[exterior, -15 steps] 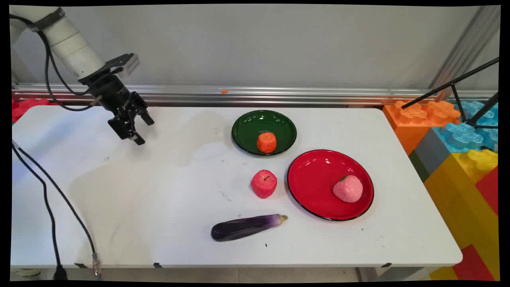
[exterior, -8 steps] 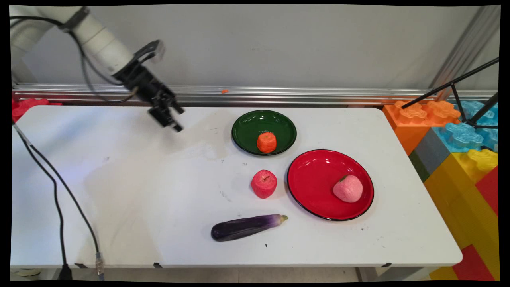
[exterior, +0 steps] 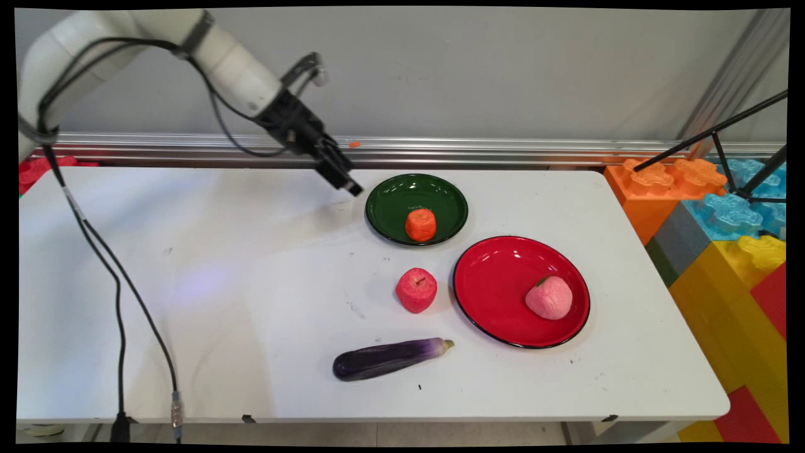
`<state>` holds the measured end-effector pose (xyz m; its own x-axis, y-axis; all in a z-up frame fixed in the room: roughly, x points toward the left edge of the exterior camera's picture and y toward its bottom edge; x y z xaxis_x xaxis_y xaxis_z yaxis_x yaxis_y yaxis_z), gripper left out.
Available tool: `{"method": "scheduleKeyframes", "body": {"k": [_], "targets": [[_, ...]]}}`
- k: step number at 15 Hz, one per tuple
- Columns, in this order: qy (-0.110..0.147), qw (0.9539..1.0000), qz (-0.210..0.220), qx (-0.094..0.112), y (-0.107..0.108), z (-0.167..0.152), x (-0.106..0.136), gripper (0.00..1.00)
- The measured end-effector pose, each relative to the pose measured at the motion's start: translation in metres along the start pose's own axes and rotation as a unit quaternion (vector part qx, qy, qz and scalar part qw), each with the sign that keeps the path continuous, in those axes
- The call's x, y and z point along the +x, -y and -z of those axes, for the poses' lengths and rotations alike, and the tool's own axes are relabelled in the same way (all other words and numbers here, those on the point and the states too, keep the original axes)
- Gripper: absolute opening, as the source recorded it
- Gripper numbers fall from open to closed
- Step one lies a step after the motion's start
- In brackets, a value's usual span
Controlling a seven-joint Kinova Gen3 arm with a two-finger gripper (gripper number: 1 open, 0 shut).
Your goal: Pick up the mandarin from the green plate
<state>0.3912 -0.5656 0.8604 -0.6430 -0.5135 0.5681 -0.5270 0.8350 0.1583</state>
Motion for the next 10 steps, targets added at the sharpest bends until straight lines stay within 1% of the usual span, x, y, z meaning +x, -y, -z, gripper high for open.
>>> {"method": "scheduleKeyframes", "body": {"k": [2,6,10], "targets": [[-0.005,0.9998,0.02,0.008,-0.004,-0.025,0.011,1.0],[-0.007,0.9981,0.055,0.027,-0.011,-0.073,0.024,1.0],[-0.002,0.9966,0.074,0.036,-0.012,-0.111,0.031,1.0]]}}
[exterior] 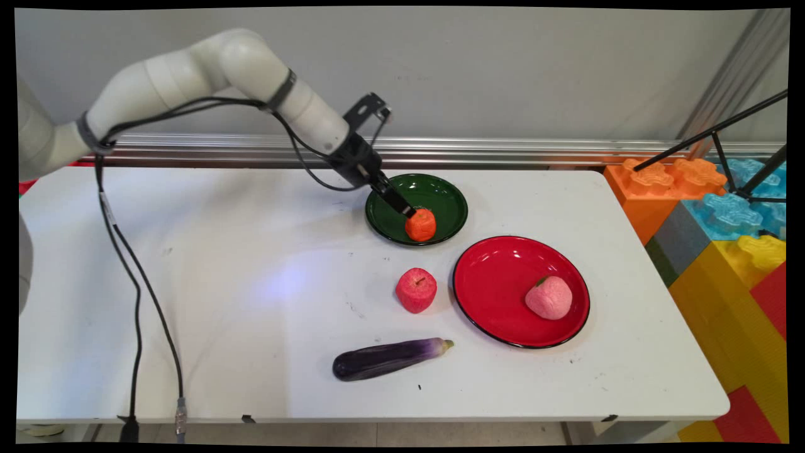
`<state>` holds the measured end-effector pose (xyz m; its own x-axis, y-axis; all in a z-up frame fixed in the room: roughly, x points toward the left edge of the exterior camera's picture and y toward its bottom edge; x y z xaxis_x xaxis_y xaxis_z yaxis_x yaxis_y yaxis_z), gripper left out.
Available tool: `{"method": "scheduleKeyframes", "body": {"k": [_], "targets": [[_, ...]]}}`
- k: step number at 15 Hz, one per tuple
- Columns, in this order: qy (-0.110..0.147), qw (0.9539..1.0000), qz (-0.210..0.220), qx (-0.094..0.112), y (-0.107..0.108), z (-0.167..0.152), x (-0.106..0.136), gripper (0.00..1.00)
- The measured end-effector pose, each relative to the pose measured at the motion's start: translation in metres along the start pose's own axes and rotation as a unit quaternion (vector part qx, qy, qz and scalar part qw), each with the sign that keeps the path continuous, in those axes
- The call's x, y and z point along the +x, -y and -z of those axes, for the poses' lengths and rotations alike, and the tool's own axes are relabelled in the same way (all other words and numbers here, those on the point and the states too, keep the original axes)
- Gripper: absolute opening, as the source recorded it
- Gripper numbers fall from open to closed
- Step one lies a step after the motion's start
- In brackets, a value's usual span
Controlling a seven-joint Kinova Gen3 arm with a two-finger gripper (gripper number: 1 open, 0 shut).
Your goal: Pick up the mandarin from the green plate
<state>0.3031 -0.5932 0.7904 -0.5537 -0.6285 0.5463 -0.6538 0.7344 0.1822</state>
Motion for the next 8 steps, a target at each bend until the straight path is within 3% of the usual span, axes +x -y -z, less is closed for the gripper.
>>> {"method": "scheduleKeyframes", "body": {"k": [8], "targets": [[0.012,0.9997,0.02,0.011,0.0,-0.05,0.007,1.0]]}}
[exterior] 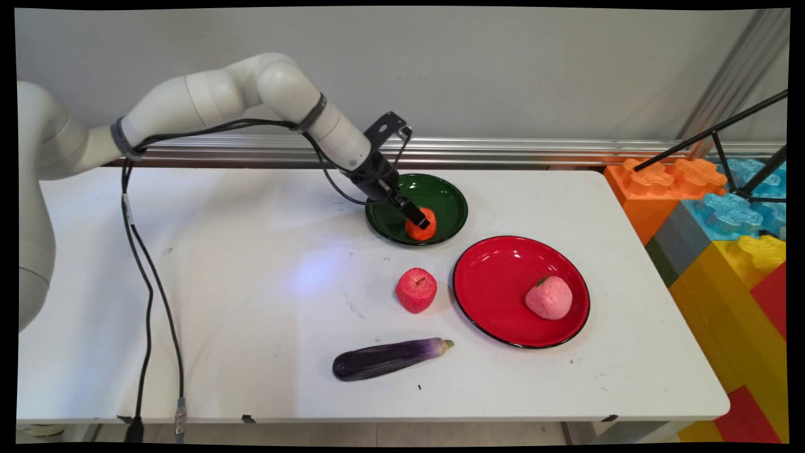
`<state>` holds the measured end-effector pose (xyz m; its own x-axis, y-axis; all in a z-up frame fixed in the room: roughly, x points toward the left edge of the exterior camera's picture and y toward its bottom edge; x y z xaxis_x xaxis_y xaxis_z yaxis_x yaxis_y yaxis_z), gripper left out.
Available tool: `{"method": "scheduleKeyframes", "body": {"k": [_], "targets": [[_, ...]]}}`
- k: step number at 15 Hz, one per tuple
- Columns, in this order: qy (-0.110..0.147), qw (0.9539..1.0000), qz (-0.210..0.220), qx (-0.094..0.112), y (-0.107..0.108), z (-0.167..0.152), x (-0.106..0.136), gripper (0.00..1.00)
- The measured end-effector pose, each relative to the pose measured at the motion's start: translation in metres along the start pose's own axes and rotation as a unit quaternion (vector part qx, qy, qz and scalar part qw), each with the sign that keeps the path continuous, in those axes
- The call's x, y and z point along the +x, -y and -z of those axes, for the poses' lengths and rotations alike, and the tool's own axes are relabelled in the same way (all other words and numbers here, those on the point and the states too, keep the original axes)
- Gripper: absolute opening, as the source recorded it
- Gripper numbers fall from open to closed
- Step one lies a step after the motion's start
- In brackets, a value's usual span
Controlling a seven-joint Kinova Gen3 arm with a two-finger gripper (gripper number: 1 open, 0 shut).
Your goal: Pick up the mandarin from the green plate, then place the picked object on the table
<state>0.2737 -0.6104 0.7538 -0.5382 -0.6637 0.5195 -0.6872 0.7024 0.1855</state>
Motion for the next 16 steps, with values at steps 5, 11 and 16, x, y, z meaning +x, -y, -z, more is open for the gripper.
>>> {"method": "scheduleKeyframes", "body": {"k": [5,11,16], "targets": [[0.001,1.0,0.005,0.002,-0.003,-0.013,0.003,1.0],[0.003,0.9999,0.008,0.006,-0.007,-0.014,0.006,0.0],[0.004,0.9999,0.012,0.005,-0.009,-0.007,0.01,0.0]]}}
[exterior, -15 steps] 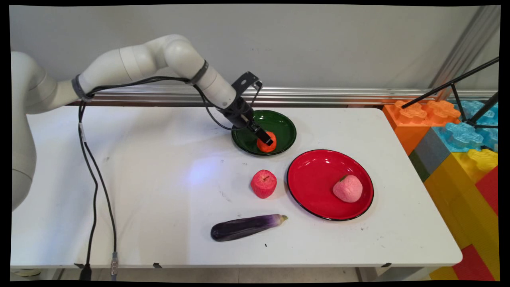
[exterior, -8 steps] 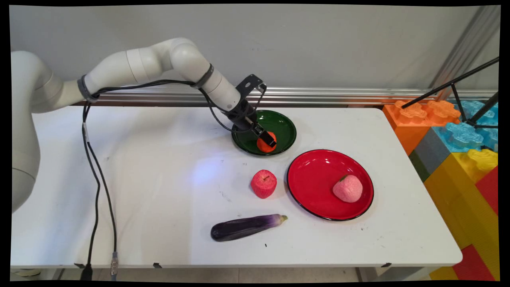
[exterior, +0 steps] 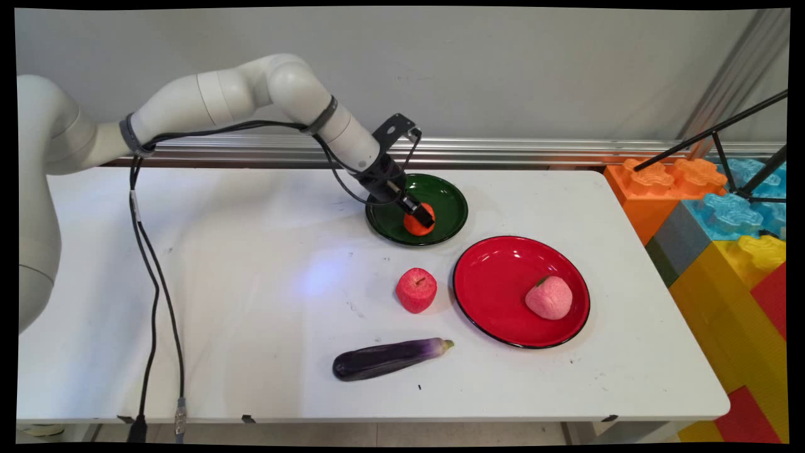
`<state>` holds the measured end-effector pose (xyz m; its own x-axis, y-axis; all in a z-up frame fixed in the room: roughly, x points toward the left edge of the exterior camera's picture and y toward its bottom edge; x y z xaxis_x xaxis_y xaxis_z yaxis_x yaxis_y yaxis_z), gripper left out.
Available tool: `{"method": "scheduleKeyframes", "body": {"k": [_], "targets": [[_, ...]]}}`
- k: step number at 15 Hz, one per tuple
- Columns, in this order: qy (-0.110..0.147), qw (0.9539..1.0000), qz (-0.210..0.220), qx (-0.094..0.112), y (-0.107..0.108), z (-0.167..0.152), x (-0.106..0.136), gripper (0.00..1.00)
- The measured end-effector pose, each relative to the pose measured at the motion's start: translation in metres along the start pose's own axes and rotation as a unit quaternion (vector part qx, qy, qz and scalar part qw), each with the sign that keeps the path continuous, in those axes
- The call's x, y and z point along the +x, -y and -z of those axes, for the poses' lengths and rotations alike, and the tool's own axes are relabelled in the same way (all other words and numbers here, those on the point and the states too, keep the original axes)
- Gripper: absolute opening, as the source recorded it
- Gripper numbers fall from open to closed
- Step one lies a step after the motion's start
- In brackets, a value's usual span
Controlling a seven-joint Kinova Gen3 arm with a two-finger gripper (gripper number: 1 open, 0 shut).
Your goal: Place the picked object on the table
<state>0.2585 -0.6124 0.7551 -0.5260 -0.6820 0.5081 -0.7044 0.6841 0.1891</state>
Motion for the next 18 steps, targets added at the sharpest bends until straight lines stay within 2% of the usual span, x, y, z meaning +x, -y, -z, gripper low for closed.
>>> {"method": "scheduleKeyframes", "body": {"k": [3,10,14,18], "targets": [[-0.01,0.9999,-0.01,-0.001,-0.003,0.013,0.013,0.0],[-0.046,0.9982,-0.039,-0.003,-0.014,0.071,0.049,0.0],[-0.054,0.9973,-0.048,-0.011,-0.023,0.103,0.056,0.0],[-0.052,0.9968,-0.056,-0.023,-0.033,0.131,0.051,0.0]]}}
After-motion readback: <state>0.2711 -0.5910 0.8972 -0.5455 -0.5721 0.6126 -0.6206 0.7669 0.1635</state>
